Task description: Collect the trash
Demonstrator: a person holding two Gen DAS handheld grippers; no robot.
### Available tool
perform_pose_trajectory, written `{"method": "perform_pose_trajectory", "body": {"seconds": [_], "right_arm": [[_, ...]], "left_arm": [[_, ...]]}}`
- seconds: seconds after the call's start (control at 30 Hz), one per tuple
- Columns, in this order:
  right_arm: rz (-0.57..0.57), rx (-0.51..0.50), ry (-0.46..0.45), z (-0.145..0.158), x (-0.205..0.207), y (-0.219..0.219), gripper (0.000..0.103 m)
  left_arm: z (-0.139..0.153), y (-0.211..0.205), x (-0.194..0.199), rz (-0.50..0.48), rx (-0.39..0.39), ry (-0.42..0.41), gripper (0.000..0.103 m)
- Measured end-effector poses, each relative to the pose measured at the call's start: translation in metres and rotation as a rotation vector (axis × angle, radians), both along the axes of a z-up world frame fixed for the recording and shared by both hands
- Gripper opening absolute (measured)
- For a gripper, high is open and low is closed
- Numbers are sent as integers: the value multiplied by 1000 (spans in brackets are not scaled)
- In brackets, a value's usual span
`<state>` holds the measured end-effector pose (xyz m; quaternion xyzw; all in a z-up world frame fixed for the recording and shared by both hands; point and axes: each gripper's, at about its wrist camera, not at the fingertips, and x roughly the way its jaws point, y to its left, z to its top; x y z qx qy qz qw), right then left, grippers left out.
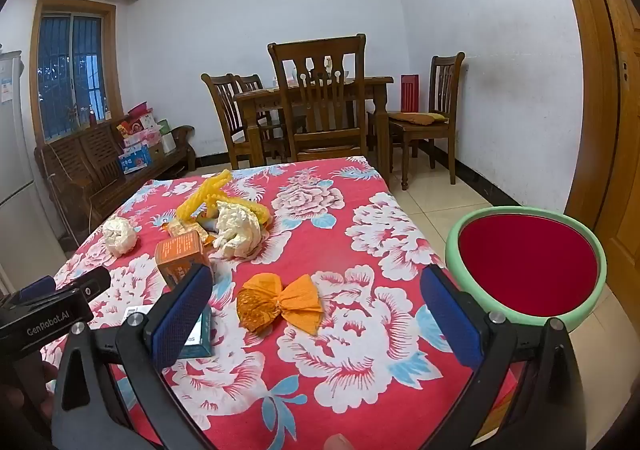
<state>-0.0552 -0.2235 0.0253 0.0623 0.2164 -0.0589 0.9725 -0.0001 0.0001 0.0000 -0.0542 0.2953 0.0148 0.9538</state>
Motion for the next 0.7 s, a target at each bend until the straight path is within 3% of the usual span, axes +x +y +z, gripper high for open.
{"method": "perform_pose_trajectory", "body": {"seconds": [0.7], "right_arm": [[0, 1, 3, -1, 1, 0, 102]], "left_arm": [[0, 0, 0, 1, 2, 3, 103]]}}
